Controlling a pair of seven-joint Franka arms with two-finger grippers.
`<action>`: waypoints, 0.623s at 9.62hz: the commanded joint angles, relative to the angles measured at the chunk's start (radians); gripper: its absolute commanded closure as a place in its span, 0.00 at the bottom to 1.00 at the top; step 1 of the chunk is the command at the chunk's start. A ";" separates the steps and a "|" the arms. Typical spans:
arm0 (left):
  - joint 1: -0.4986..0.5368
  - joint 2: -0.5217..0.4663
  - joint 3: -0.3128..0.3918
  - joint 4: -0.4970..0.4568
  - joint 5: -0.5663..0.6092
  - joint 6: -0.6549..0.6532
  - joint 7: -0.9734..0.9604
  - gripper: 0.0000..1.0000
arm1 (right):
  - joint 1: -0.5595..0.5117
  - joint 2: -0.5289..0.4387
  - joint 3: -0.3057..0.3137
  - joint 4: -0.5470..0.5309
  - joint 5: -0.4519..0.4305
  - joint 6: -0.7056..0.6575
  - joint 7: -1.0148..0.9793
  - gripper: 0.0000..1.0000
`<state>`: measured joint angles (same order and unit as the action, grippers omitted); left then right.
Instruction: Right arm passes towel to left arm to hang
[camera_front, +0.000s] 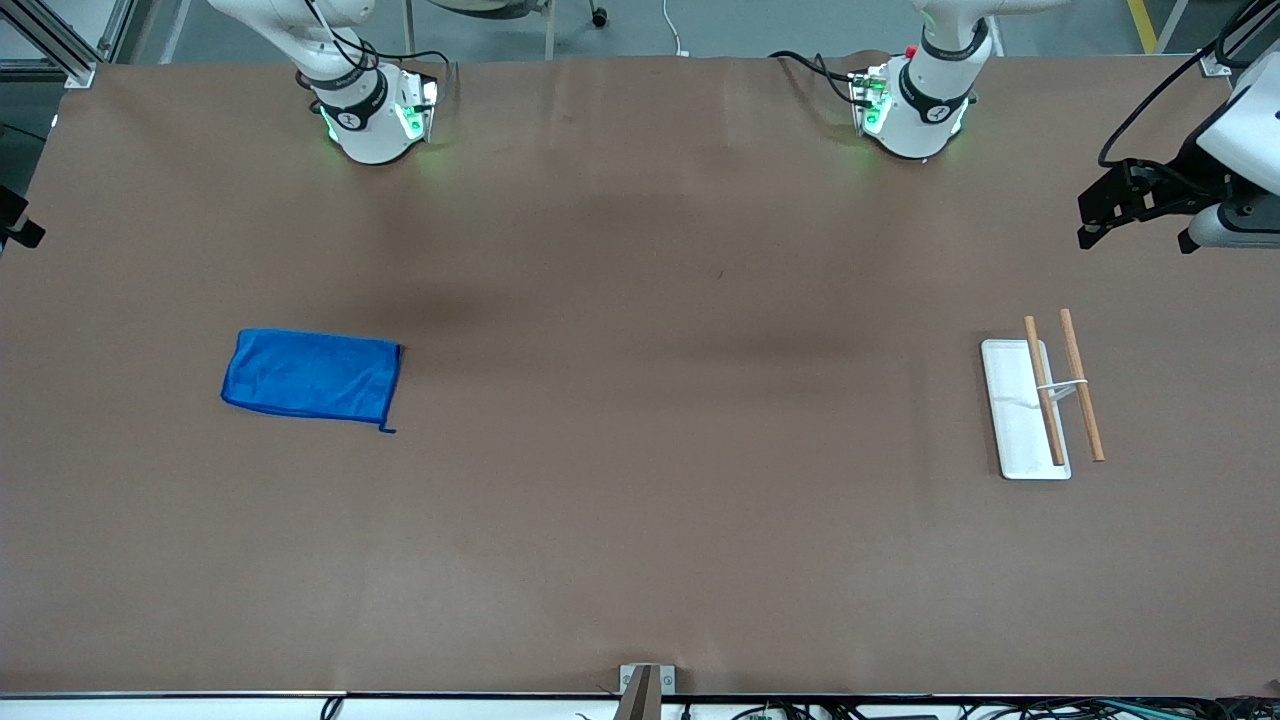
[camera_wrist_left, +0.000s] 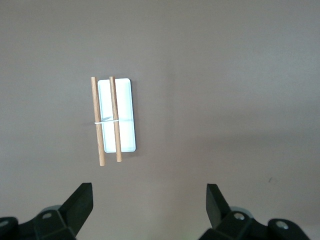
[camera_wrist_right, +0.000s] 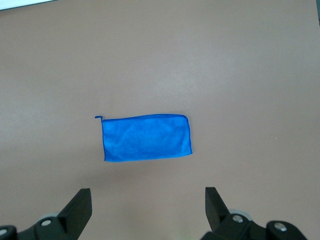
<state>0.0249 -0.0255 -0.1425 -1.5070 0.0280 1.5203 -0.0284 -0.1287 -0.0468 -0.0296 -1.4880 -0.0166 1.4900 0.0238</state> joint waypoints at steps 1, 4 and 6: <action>0.001 0.010 -0.005 -0.009 0.013 -0.026 0.013 0.00 | -0.009 0.005 0.003 0.017 0.001 -0.014 -0.013 0.00; 0.004 0.012 -0.005 -0.001 0.027 -0.028 0.013 0.00 | -0.011 0.007 0.003 0.017 0.004 -0.014 -0.011 0.00; 0.003 0.012 -0.006 0.008 0.059 -0.028 0.028 0.00 | -0.009 0.030 0.003 0.014 0.003 -0.014 -0.016 0.00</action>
<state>0.0257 -0.0255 -0.1426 -1.4948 0.0654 1.5094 -0.0202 -0.1287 -0.0435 -0.0299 -1.4881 -0.0166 1.4870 0.0233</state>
